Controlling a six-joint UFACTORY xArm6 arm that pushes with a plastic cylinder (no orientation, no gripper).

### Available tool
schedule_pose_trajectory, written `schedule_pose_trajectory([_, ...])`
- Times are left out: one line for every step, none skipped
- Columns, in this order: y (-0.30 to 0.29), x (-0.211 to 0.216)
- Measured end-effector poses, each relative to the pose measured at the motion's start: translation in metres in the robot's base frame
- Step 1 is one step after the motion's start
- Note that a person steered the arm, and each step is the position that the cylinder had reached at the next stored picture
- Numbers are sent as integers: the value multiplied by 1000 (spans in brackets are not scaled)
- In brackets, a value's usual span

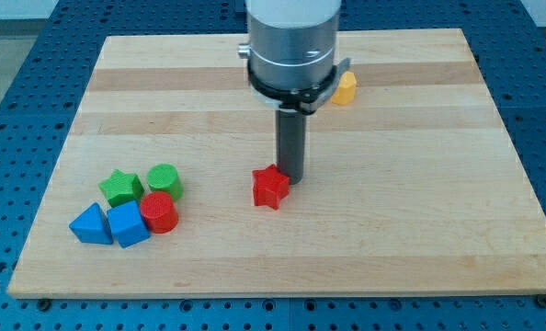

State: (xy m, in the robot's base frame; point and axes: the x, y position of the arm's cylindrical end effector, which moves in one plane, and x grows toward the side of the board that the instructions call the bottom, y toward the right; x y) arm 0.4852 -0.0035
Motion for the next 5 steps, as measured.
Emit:
schedule_pose_trajectory([-19,17])
schedule_pose_trajectory([-34,38])
schedule_pose_trajectory([-45,54])
schedule_pose_trajectory([-55,66])
schedule_pose_trajectory([-58,77])
